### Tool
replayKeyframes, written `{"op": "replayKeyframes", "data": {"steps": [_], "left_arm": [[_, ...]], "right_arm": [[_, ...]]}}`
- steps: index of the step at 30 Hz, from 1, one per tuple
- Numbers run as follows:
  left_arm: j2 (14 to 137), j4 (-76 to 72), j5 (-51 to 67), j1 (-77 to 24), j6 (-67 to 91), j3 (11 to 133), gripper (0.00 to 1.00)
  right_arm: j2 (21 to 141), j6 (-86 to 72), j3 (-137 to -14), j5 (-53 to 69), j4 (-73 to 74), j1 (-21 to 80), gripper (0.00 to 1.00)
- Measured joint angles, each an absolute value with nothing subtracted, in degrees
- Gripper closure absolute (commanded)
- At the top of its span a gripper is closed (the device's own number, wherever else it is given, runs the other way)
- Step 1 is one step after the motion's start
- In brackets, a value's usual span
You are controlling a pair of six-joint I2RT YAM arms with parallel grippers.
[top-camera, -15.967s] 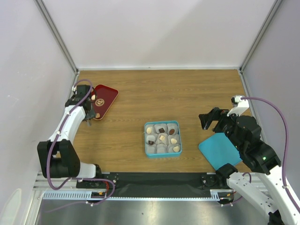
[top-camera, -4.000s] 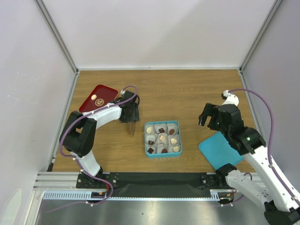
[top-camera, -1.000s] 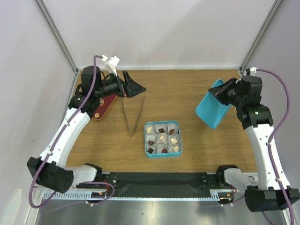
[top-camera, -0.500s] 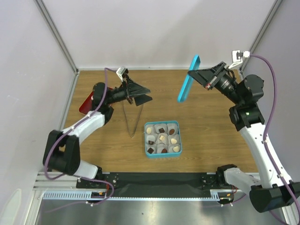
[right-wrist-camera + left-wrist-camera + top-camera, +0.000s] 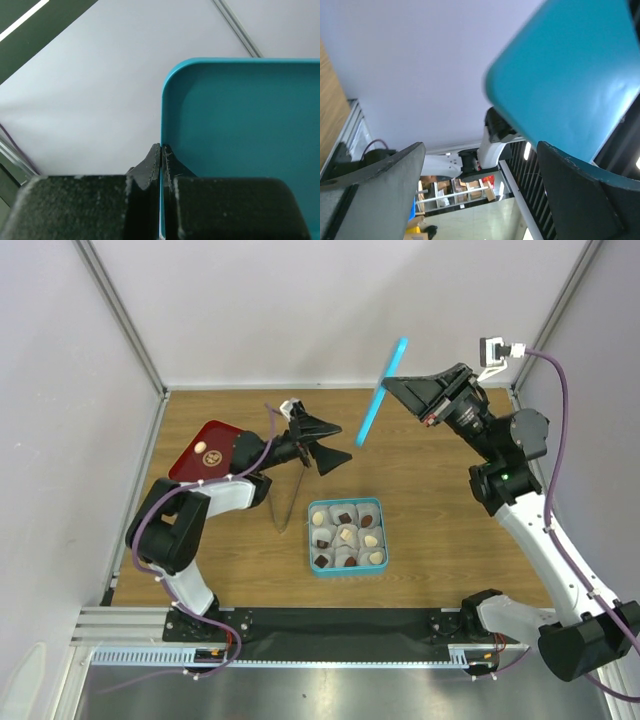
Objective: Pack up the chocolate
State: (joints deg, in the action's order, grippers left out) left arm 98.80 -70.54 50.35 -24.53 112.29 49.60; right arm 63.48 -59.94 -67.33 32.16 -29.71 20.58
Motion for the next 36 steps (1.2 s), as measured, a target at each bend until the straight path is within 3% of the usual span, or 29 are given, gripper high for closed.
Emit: {"op": "replayKeyframes", "data": {"steps": [17,22,26,28,36], "left_arm": [[99.8,-72.8,36.5,-31.9,113.6,53.8,0.03],[99.8,-72.8,31.9,-32.0,113.7,54.5,0.22],[99.8,-72.3,29.5,-32.0,113.8,54.6,0.46],[99.7,-72.4,28.8,-32.0,114.0,54.7,0.49],[99.7,-72.3,26.9,-31.3,114.9,55.0,0.76]], "right_arm": [[64.3,-56.3,-58.2,23.3,-41.3,25.0,1.0],[62.7,-52.8,-54.0,22.2,-42.6,26.5,1.0],[57.8,-50.2,-48.9,20.4,-43.4,26.4,1.0],[55.2,-48.7,-46.9,20.0,-43.0,26.5,1.0],[46.4,-43.4,-39.8,19.0,-35.1,26.4,0.96]]}}
